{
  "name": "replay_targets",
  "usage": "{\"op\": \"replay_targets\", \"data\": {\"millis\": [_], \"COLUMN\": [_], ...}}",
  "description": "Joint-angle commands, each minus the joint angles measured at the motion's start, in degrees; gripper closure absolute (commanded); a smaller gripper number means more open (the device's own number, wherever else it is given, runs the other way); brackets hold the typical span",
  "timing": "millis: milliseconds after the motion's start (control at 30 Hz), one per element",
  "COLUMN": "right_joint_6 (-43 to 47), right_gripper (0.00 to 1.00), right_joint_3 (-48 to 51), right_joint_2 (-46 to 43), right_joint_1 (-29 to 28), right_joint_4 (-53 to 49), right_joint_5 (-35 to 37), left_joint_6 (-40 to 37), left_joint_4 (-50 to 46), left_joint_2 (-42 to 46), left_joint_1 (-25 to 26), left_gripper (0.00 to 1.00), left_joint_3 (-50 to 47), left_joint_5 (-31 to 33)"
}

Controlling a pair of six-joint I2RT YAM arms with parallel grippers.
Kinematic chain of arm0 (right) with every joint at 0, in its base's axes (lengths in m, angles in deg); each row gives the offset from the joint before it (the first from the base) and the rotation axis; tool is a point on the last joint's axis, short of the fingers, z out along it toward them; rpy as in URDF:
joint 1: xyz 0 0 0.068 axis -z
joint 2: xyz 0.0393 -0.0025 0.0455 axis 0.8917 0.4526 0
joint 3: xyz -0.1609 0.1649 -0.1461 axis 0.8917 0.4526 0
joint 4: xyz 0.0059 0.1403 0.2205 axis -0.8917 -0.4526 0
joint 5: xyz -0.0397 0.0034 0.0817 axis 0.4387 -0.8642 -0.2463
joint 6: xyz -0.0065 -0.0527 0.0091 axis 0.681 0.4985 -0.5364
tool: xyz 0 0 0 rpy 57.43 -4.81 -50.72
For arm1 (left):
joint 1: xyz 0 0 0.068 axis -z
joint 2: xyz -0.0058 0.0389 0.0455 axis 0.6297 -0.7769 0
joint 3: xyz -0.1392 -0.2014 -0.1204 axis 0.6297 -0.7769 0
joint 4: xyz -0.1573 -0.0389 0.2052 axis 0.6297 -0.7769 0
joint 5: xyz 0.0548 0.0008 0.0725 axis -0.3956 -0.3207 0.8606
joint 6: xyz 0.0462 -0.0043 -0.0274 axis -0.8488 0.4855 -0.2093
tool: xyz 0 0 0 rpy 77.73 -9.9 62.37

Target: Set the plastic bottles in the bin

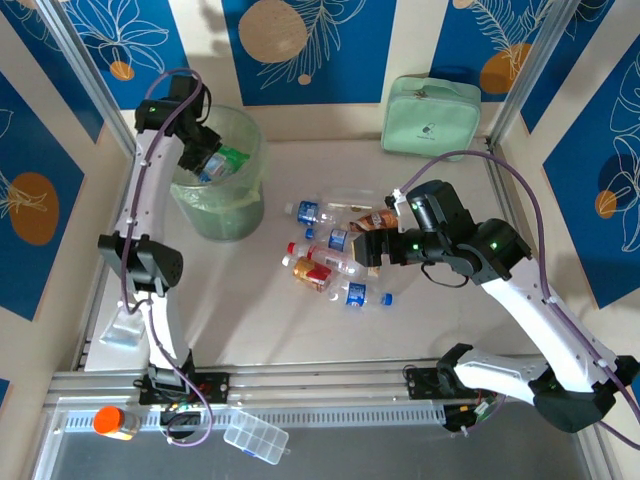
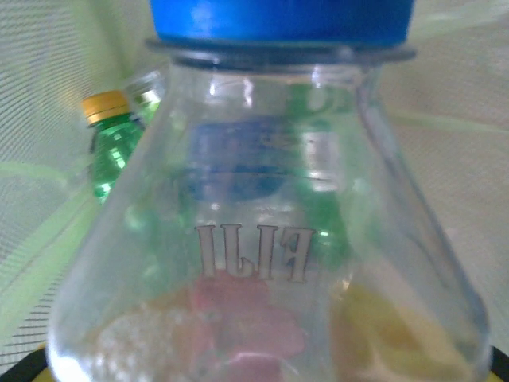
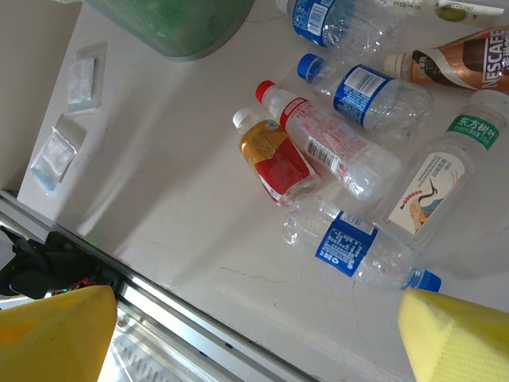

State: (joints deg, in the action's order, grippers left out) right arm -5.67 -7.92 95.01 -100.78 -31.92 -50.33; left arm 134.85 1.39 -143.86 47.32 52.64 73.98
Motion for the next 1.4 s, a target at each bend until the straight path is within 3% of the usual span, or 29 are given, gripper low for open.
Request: {"op": "replay_targets", "data": {"millis": [0, 167, 233, 500, 633, 767, 833, 967, 1367], "right_joint_6": [-0.2, -0.1, -0.1, -0.2, 0.1, 0.3, 0.3, 0.1, 0.7], "right_gripper": [0.08, 0.08, 0.08, 0.08, 0.08, 0.08, 0.08, 0.08, 0.08], "right_joint_3": [0.3, 0.5, 0.8, 1.9, 2.1, 2.4, 2.7, 3.2, 2.2], "right_joint_2": [0.6, 1.0, 0.9, 0.3, -0.2, -1.1, -1.6, -2.4, -2.7], "right_joint_1": [0.6, 1.1, 1.2, 1.3, 1.4, 1.5, 1.6, 1.6, 1.6], "right_joint_4": [-1.7, -1.1, -1.1, -0.6, -0.8, -0.9, -0.9, -0.7, -0.2], "right_joint_5": [0.8, 0.4, 0.4, 0.8, 1.2, 1.6, 1.7, 1.8, 0.7], "left_joint_6": [3.6, 5.3, 6.6, 7.9, 8.3, 7.9, 7.9, 8.1, 5.1], "left_joint_4": [-8.4, -9.9, -10.0, -9.0, -7.6, -6.5, -7.0, -7.4, -2.6], "left_joint_2": [-2.0, -3.2, -3.3, -7.4, -8.9, -8.6, -7.9, -5.5, 4.1], "left_joint_1": [-1.5, -1.8, -2.1, -3.2, -3.4, -3.4, -3.4, -3.5, -3.3], "left_gripper": [0.81, 0.81, 0.75, 0.68, 0.51, 0.22, 0.13, 0.05, 0.03], "left_joint_3": [1.9, -1.7, -4.1, -7.1, -7.5, -6.5, -5.4, -4.5, -4.1], "left_joint_5": [1.9, 2.6, 3.7, 2.4, 0.5, -0.1, 0.6, 1.0, -3.4]}}
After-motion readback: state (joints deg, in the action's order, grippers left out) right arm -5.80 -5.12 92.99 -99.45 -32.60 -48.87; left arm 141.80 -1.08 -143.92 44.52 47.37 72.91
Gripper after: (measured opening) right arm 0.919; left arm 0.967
